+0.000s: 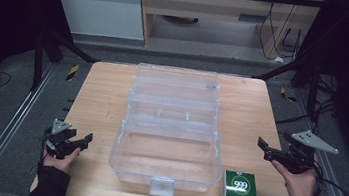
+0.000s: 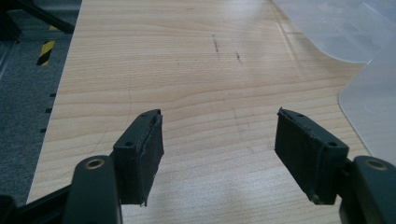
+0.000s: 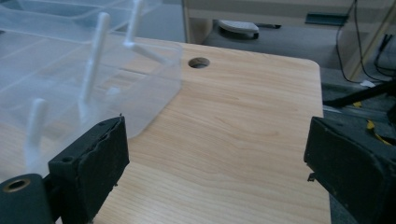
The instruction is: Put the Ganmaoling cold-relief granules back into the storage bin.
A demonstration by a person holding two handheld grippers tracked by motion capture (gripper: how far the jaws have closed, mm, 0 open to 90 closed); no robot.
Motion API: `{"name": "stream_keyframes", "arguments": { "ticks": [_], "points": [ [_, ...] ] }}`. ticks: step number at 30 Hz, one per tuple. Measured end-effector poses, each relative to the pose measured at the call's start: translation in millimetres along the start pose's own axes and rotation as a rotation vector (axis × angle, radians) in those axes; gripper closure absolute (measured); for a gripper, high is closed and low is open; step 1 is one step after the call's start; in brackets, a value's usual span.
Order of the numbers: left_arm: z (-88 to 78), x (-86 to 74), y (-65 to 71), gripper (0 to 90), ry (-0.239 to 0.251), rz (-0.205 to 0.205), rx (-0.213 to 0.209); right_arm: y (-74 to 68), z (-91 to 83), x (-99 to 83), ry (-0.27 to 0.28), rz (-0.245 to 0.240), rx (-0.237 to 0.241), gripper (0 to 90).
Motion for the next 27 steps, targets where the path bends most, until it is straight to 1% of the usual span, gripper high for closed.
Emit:
{"name": "stream_keyframes", "arguments": {
  "ticks": [2, 3, 4, 5, 6, 7, 8, 9, 10, 11, 12, 13, 14, 16, 18, 20, 21, 22, 24, 25, 26, 27],
  "points": [
    [0.4, -0.6, 0.4, 31.6, -0.002, 0.002, -0.002, -4.9, -0.1, 5.6, -0.017, -0.032, 0.011, 7.2],
    [0.7, -1.1, 0.7, 31.6, -0.005, 0.004, -0.003, -4.9, -0.1, 5.6, -0.017, -0.032, 0.011, 7.2],
    [0.8, -1.3, 0.7, 31.5, -0.006, 0.007, -0.001, -10.5, -0.6, 10.1, -0.037, -0.068, 0.028, 7.1],
    [0.8, -1.3, 0.8, 31.5, -0.005, 0.009, -0.001, -13.7, -1.0, 12.1, -0.044, -0.082, 0.039, 6.9],
    [1.0, -1.3, 1.0, 31.5, -0.005, 0.009, -0.003, -13.7, -1.0, 12.1, -0.044, -0.082, 0.039, 6.9],
    [1.3, -1.5, 1.1, 31.3, -0.007, 0.011, -0.002, -20.4, -1.9, 14.4, -0.067, -0.109, 0.068, 6.5],
    [1.5, -1.7, 1.2, 31.3, -0.008, 0.014, -0.003, -20.4, -1.9, 14.4, -0.067, -0.109, 0.068, 6.5],
    [2.0, -1.9, 2.4, 31.0, -0.009, 0.027, -0.009, -26.8, -2.6, 15.2, -0.097, -0.145, 0.093, 5.9],
    [2.0, -1.9, 2.4, 30.8, -0.009, 0.027, -0.009, -30.1, -3.2, 14.9, -0.116, -0.162, 0.104, 5.7],
    [2.2, -1.8, 2.9, 30.8, -0.009, 0.03, -0.009, -30.1, -3.2, 14.9, -0.116, -0.162, 0.104, 5.7],
    [2.4, -1.7, 3.4, 30.7, -0.008, 0.033, -0.011, -36.1, -4.2, 14.1, -0.154, -0.209, 0.128, 5.2],
    [2.4, -1.5, 3.9, 30.7, -0.007, 0.035, -0.012, -39.4, -5.1, 13.4, -0.174, -0.229, 0.142, 5.2],
    [2.5, -1.5, 4.3, 30.7, -0.007, 0.037, -0.012, -39.4, -5.1, 13.4, -0.174, -0.229, 0.142, 5.2],
    [2.6, -1.7, 4.4, 30.6, -0.009, 0.039, -0.01, -45.7, -7.0, 12.3, -0.204, -0.27, 0.17, 5.1],
    [2.9, -2.1, 3.9, 30.6, -0.011, 0.041, -0.009, -51.9, -9.2, 10.8, -0.23, -0.297, 0.195, 4.8],
    [3.2, -2.4, 3.7, 30.6, -0.013, 0.04, -0.009, -59.1, -12.1, 8.9, -0.256, -0.347, 0.222, 4.5],
    [3.4, -2.6, 3.8, 30.6, -0.014, 0.041, -0.009, -65.1, -15.0, 7.0, -0.28, -0.382, 0.244, 4.3],
    [3.4, -2.6, 3.8, 30.6, -0.014, 0.041, -0.009, -65.1, -15.0, 7.0, -0.28, -0.382, 0.244, 4.3],
    [3.5, -2.7, 4.4, 30.6, -0.015, 0.043, -0.011, -70.9, -17.3, 5.2, -0.299, -0.412, 0.27, 4.1],
    [3.5, -2.7, 4.7, 30.6, -0.015, 0.046, -0.011, -72.6, -18.1, 4.6, -0.303, -0.427, 0.277, 4.1],
    [3.6, -2.7, 5.1, 30.5, -0.015, 0.047, -0.013, -77.0, -20.8, 1.9, -0.327, -0.46, 0.296, 3.9],
    [3.7, -2.7, 5.5, 30.5, -0.015, 0.051, -0.012, -78.7, -21.5, 0.4, -0.338, -0.472, 0.307, 3.9]
  ]
}}
Point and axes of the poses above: each handheld gripper's, and its own axes: z roughly forward along the jaws, x roughly out of its top, y roughly to its right, the point moved 9 cm from there along z, roughly forward along the jaws, and after that the axes turned 8 degrees about z, right-handed, at the moved point
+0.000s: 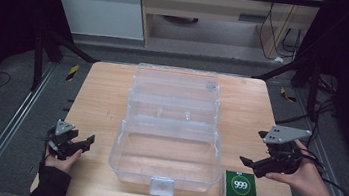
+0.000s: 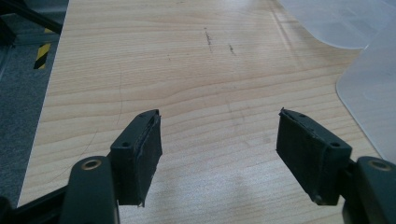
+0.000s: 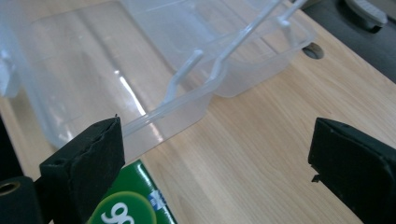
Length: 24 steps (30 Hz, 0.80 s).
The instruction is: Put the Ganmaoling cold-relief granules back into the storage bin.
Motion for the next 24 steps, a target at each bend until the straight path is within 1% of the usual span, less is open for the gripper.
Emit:
{"name": "stream_keyframes", "arguments": {
  "ticks": [2, 3, 6, 7, 8, 10, 12, 13, 15, 17, 18, 19, 20, 22, 24],
  "points": [
    [0.2, -0.1, 0.2, 30.5, -0.001, 0.001, -0.001, -3.5, 0.4, -1.9, -0.023, -0.024, 0.014, 3.6],
    [0.4, -0.4, 0.2, 30.5, -0.003, 0.003, 0.0, -3.5, 0.4, -1.9, -0.023, -0.024, 0.014, 3.6],
    [0.4, -0.4, 0.4, 30.4, -0.004, 0.005, 0.001, -8.8, 2.1, -6.3, -0.067, -0.063, 0.031, 3.7],
    [0.2, -0.2, 0.4, 30.4, -0.002, 0.005, 0.001, -12.0, 3.2, -9.2, -0.095, -0.082, 0.042, 3.7],
    [0.0, -0.3, 0.5, 30.4, -0.003, 0.006, 0.0, -12.0, 3.2, -9.2, -0.095, -0.082, 0.042, 3.7],
    [-0.2, -0.3, 0.5, 30.3, -0.003, 0.006, 0.001, -16.6, 5.1, -13.0, -0.125, -0.112, 0.061, 3.7],
    [-0.4, -0.2, 0.5, 30.3, -0.002, 0.006, 0.002, -18.3, 5.9, -14.2, -0.135, -0.118, 0.067, 3.7],
    [-0.4, -0.3, 0.4, 30.3, -0.002, 0.006, 0.002, -21.9, 8.1, -17.5, -0.16, -0.136, 0.084, 3.7],
    [-0.4, -0.5, 0.3, 30.3, -0.004, 0.007, 0.003, -23.2, 9.0, -18.6, -0.169, -0.139, 0.089, 3.7],
    [-0.4, -0.5, 0.4, 30.3, -0.004, 0.007, 0.004, -27.1, 12.6, -24.1, -0.214, -0.165, 0.105, 3.3],
    [-0.5, -0.5, 0.5, 30.3, -0.004, 0.009, 0.004, -27.1, 12.6, -24.1, -0.214, -0.165, 0.105, 3.3],
    [-0.4, -0.5, 0.5, 30.3, -0.005, 0.01, 0.004, -30.8, 14.7, -28.3, -0.249, -0.182, 0.12, 3.3],
    [-0.3, -0.6, 0.6, 30.3, -0.005, 0.011, 0.003, -30.8, 14.7, -28.3, -0.249, -0.182, 0.12, 3.3],
    [-0.1, -0.8, 0.7, 30.3, -0.007, 0.013, 0.004, -34.0, 16.9, -32.1, -0.279, -0.206, 0.135, 3.1],
    [0.0, -0.8, 0.8, 30.3, -0.007, 0.014, 0.003, -35.9, 18.3, -34.5, -0.293, -0.208, 0.142, 3.0]
  ]
}}
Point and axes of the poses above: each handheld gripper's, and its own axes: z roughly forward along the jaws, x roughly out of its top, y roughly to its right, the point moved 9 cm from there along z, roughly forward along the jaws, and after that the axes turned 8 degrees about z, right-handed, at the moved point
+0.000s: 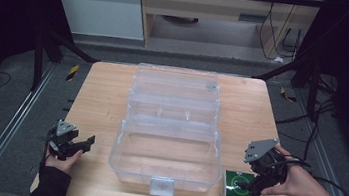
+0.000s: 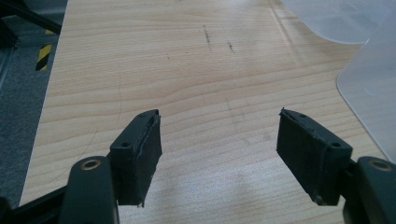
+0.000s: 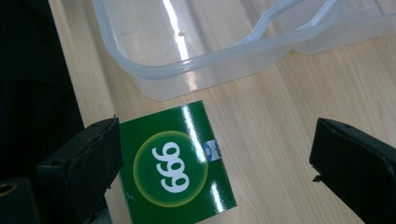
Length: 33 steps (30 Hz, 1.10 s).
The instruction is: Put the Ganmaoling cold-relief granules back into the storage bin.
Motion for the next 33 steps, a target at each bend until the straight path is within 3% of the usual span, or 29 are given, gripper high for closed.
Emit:
{"name": "stream_keyframes", "arguments": {
  "ticks": [8, 14, 33],
  "points": [
    [0.2, -0.2, 0.3, 30.3, -0.003, 0.003, 0.0, -8.1, 10.3, -8.4, -0.079, -0.052, 0.029, 2.7],
    [0.2, -0.3, 0.0, 30.2, -0.003, 0.003, 0.0, -11.7, 16.6, -12.9, -0.109, -0.089, 0.045, 2.6],
    [0.5, -0.2, 0.5, 30.3, -0.003, 0.006, 0.0, -18.7, 37.7, -27.7, -0.195, -0.107, 0.081, 1.8]
  ]
}}
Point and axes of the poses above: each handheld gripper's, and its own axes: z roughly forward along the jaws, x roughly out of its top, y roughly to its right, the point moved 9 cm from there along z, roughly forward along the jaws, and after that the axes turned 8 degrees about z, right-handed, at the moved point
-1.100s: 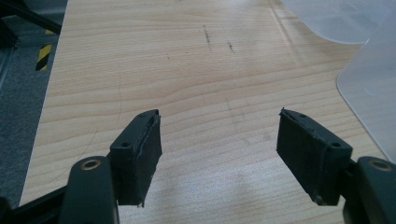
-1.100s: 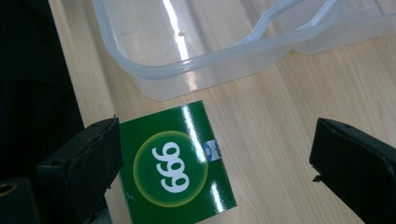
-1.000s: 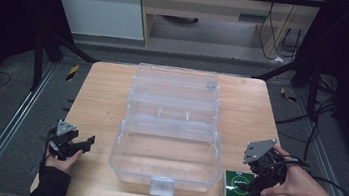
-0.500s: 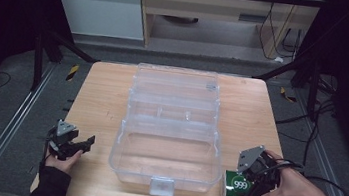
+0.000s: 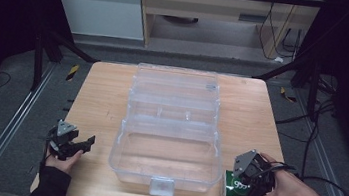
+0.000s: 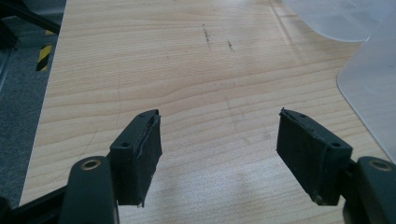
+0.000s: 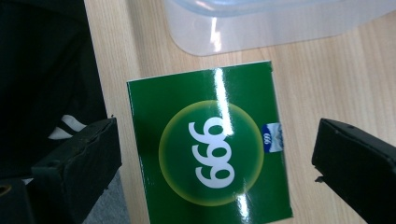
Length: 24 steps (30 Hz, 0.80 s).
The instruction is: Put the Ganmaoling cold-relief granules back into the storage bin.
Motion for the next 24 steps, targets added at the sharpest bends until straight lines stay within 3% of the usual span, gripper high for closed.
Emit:
{"name": "stream_keyframes", "arguments": {
  "ticks": [24],
  "points": [
    [0.5, -0.5, -0.3, 30.3, -0.003, 0.001, 0.001, -0.9, 39.3, -12.6, -0.084, -0.012, 0.03, 4.7]
  ]
}}
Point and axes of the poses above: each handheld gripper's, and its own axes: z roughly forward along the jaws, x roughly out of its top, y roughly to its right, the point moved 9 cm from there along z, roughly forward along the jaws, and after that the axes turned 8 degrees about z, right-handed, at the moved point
